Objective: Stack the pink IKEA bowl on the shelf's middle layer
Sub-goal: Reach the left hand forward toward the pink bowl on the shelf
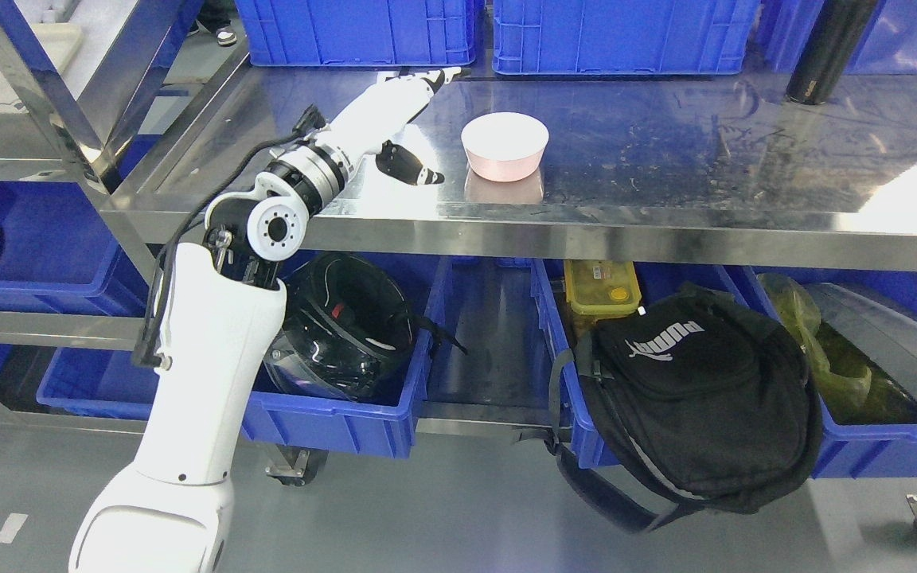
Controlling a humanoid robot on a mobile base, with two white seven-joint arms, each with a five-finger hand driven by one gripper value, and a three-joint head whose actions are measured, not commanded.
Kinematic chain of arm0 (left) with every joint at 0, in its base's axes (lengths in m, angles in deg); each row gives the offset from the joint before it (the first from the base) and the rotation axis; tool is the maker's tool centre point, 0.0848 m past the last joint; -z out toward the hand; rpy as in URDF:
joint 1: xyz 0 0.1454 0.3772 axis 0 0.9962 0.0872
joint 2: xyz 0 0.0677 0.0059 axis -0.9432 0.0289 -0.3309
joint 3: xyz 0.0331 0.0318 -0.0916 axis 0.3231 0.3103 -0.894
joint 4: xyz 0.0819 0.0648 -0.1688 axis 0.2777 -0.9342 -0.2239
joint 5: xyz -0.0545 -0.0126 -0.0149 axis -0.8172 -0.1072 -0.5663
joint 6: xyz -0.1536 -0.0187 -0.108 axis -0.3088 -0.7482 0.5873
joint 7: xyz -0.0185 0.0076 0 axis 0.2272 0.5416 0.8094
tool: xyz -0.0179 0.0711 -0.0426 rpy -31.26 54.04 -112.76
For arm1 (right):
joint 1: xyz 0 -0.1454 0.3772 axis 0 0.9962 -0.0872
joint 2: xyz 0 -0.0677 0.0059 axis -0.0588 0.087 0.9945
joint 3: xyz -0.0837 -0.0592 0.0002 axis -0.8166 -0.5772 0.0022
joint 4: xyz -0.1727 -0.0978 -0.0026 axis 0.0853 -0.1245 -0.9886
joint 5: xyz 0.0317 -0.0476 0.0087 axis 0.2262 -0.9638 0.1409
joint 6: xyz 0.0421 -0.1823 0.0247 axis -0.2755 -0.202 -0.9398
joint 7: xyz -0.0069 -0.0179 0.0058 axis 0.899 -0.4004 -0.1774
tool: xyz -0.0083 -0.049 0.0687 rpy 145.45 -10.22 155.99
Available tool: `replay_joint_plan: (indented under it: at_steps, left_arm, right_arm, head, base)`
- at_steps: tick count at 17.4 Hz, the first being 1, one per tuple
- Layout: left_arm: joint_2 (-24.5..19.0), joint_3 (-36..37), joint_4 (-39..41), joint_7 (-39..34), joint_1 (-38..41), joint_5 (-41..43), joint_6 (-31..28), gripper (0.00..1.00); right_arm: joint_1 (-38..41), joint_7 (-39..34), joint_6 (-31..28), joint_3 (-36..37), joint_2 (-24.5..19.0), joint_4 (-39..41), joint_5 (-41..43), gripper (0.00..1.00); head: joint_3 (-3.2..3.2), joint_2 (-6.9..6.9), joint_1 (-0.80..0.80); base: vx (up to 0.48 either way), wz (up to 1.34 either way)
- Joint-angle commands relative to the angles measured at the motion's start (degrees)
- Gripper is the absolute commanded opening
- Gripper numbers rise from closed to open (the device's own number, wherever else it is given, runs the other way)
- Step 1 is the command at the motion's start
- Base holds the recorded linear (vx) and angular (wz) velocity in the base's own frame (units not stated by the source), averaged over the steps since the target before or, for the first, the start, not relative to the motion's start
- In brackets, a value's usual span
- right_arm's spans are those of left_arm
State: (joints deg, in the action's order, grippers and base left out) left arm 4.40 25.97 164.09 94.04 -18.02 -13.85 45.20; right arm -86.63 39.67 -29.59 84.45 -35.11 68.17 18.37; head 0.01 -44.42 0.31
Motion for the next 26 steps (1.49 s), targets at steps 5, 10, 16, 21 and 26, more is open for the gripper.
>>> replay_joint_plan:
  at_steps: [5,10,16,21,26]
  left_arm:
    - [1.7,11.2,-18.0,4.0,-9.9,11.4,-0.1,0.88]
    - [6.4,12.0,-24.7,4.0,-12.0,11.7,0.0,0.87]
    - [8.0,12.8,-30.9,3.5,-13.7,14.3,-0.1,0.79]
    - [8.0,12.3,-36.1,3.9,-16.1,14.1,0.0,0.75]
    - [8.0,12.2,-40.1,4.0,-16.2,13.4,0.4,0.73]
  right_arm:
    - [1.3,0.0,0.0,0.0,1.0,1.0,0.0,1.0]
    - [1.3,0.0,0.0,0.0,1.0,1.0,0.0,1.0]
    - [1.3,0.0,0.0,0.0,1.0,1.0,0.0,1.0]
    - [1.3,0.0,0.0,0.0,1.0,1.0,0.0,1.0]
    - [1.3,0.0,0.0,0.0,1.0,1.0,0.0,1.0]
  head:
    - [0.0,0.0,0.0]
    - [0.0,0.0,0.0]
    - [0.0,0.0,0.0]
    - [0.0,0.0,0.0]
    - [0.0,0.0,0.0]
  base:
    - [0.0,0.0]
    - [0.0,0.0]
    - [0.0,0.0]
    - [0.0,0.0]
    - [0.0,0.0]
